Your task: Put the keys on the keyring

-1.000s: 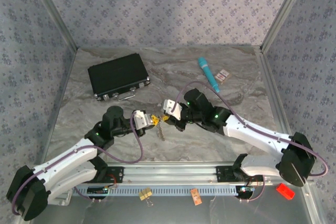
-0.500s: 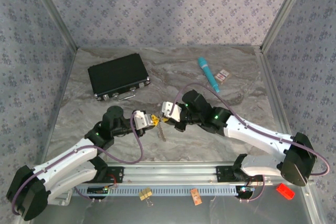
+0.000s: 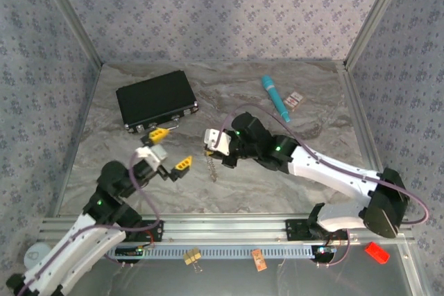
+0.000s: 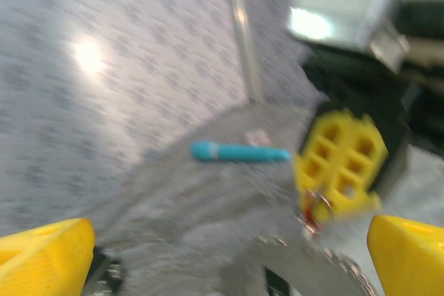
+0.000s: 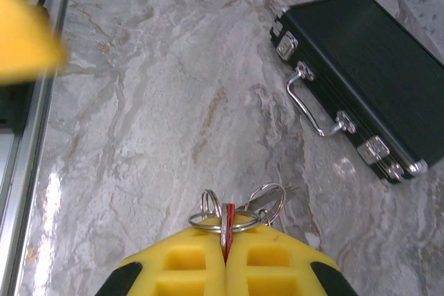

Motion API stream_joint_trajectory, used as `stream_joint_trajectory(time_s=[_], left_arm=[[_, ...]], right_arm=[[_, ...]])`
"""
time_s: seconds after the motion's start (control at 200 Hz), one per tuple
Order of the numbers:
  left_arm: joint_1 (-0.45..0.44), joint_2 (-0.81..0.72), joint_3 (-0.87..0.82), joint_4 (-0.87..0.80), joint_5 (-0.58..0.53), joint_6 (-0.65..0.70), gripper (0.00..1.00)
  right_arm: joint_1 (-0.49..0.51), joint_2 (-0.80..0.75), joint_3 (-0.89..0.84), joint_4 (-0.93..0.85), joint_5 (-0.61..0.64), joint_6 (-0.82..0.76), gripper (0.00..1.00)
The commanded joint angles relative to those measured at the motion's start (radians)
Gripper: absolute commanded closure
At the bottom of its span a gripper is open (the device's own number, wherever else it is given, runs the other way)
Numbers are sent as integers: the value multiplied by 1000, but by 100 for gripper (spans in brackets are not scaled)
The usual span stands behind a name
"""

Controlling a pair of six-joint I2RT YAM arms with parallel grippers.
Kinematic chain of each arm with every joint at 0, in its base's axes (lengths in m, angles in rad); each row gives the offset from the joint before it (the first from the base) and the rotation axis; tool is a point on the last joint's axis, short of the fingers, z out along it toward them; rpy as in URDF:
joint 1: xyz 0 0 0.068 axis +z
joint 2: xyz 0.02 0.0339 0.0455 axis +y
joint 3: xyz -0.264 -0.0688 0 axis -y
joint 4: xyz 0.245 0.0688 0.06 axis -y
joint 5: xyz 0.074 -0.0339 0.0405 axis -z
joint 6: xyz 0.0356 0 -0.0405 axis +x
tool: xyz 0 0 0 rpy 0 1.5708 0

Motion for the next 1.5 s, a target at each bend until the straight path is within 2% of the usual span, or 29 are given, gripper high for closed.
stream_joint_trajectory(time_s=[0.0, 0.1, 0.175, 0.285, 0.375, 0.735, 0.9, 1.209, 1.289, 1.379, 1.499], left_arm=[[18, -113, -22, 31, -336, -153, 0], [32, -156, 0, 40, -546, -202, 0], [41, -147, 23, 21, -629, -227, 0], [49, -110, 44, -6, -636, -243, 0], [51, -73, 45, -11, -632, -258, 0], [60, 41, 43, -2, -610, -283, 0], [70, 69, 29, -15, -670, -323, 0], [94, 108, 28, -57, -742, -371, 0], [100, 124, 31, -61, -748, -369, 0], [103, 149, 41, -66, -751, -364, 0], [113, 192, 49, -64, -752, -343, 0]], right_arm=[[36, 79, 98, 60, -47, -30, 100], [54, 167, 157, 124, -54, -6, 100], [60, 233, 206, 204, -52, 71, 100], [59, 322, 211, 287, -3, 176, 100], [48, 374, 209, 257, 45, 202, 100], [0, 413, 174, -178, 339, -112, 100], [-18, 439, 118, -271, 482, -142, 100], [-10, 467, 57, -356, 578, -160, 100], [-5, 458, 40, -384, 584, -155, 91], [-7, 423, 13, -415, 594, -133, 75], [-40, 304, -27, -398, 541, -81, 68]])
